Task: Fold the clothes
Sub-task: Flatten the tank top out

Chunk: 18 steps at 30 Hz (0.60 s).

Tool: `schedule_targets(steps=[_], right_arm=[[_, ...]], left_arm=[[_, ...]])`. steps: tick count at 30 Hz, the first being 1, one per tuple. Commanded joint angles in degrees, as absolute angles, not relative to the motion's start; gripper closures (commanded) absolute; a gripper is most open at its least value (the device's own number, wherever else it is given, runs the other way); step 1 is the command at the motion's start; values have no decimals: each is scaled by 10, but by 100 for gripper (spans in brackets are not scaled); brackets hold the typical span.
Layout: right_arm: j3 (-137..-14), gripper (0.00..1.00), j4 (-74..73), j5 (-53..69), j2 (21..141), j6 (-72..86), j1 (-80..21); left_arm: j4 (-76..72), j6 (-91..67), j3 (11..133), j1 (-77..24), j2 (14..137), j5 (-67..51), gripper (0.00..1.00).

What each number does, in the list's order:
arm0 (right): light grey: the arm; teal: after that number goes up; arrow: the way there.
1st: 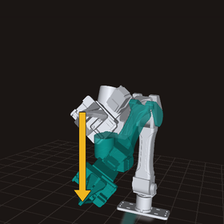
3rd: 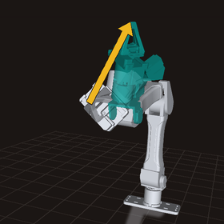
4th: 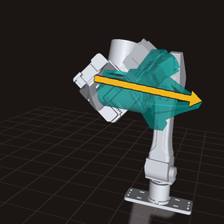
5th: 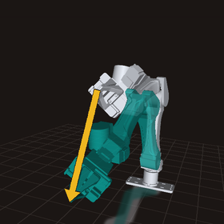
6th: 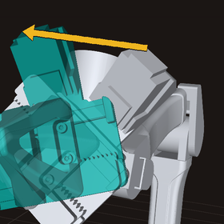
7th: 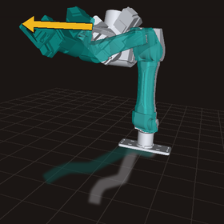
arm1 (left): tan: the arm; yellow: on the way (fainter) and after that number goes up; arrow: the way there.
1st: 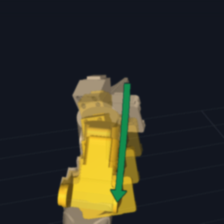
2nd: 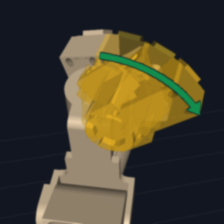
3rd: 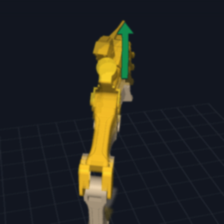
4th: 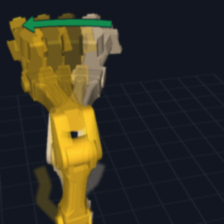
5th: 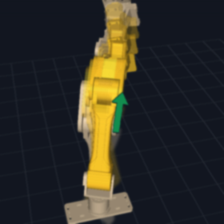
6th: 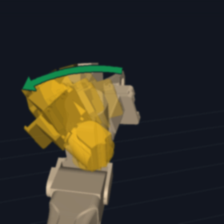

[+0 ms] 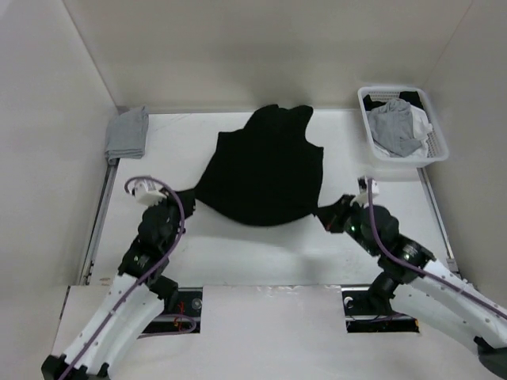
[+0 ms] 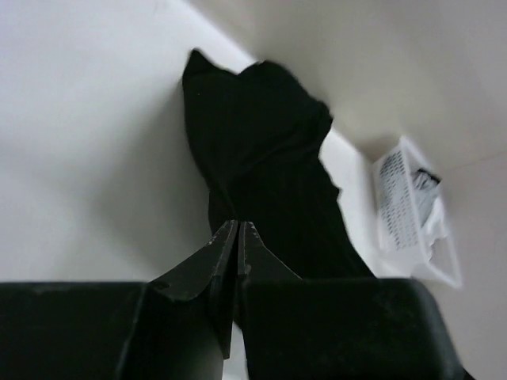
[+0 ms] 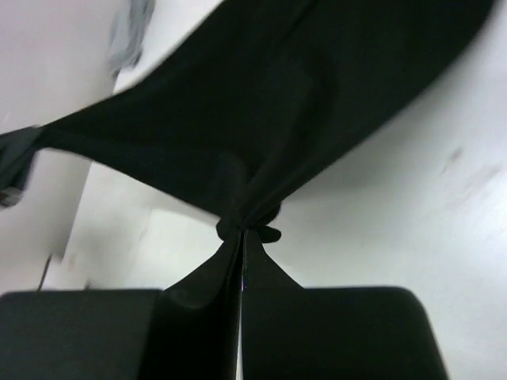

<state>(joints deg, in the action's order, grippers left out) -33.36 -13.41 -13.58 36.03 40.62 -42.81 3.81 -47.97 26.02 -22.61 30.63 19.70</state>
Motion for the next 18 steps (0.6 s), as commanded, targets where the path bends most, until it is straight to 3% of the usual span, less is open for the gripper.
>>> schedule_targets(steps=[1, 6, 11, 14, 18], right_arm=[[-283, 100, -168, -216, 286, 499, -526], [-228, 100, -297, -259, 240, 654, -699], [-228, 100, -327, -325, 274, 754, -820], [-234, 100, -297, -331, 318, 731, -773], [-256, 100, -192, -281, 364, 592, -608]], left_arm=[[155, -518, 209, -265, 184, 265, 98], [354, -591, 215, -305, 62, 278, 98], [381, -614, 236, -306, 46, 285, 98], [278, -588, 216, -303, 126, 284, 98], [47, -546, 227, -288, 319, 284, 98]])
